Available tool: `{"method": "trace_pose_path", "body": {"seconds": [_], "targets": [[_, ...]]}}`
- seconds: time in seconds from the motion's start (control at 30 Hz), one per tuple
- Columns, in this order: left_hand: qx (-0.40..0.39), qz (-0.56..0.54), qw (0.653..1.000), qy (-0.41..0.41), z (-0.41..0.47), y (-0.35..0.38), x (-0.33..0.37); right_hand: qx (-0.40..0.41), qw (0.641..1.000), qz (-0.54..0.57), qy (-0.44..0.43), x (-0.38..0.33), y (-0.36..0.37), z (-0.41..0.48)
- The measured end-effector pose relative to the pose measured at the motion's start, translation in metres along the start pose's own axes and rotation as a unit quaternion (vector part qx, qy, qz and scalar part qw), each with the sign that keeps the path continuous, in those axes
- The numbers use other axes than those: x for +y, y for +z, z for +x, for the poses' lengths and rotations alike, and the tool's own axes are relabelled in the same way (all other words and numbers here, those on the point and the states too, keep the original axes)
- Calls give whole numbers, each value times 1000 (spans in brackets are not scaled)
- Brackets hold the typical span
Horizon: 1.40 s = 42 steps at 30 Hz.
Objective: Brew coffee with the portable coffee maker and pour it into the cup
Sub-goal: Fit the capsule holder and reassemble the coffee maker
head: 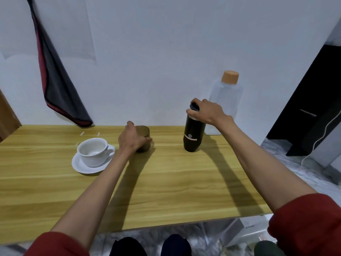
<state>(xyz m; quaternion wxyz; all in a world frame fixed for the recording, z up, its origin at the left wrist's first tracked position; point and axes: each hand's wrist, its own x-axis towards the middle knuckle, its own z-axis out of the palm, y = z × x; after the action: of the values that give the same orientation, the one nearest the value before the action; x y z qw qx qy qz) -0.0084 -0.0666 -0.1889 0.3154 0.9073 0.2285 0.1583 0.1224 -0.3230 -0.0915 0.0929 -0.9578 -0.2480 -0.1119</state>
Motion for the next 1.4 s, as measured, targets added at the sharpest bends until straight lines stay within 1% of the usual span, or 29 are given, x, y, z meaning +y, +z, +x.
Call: {"method": "trace_pose_path", "body": {"seconds": [0.2, 0.33, 0.5, 0.63, 0.8, 0.97, 1.13, 1.4], "targets": [[-12, -92, 994, 58, -13, 22, 32, 6, 1000, 3, 1, 1, 3, 0], [-3, -147, 985, 95, -29, 47, 35, 8, 1000, 4, 3, 1, 3, 0], [35, -149, 977, 150, -45, 67, 25, 12, 1000, -1, -4, 0, 2, -1], [57, -149, 973, 169, -45, 73, 20, 13, 1000, -3, -6, -1, 2, -2], [54, -178, 970, 154, -41, 75, 19, 18, 1000, 2, -7, -3, 0, -5], [38, -247, 964, 86, -32, 79, 16, 39, 999, -14, -13, -6, -5, -6], [21, -272, 960, 60, -24, 86, 15, 102, 994, -28, -32, -15, -11, -6], [26, -296, 954, 46, -27, 94, 12, 192, 977, 3, -95, -63, -64, 12]]}}
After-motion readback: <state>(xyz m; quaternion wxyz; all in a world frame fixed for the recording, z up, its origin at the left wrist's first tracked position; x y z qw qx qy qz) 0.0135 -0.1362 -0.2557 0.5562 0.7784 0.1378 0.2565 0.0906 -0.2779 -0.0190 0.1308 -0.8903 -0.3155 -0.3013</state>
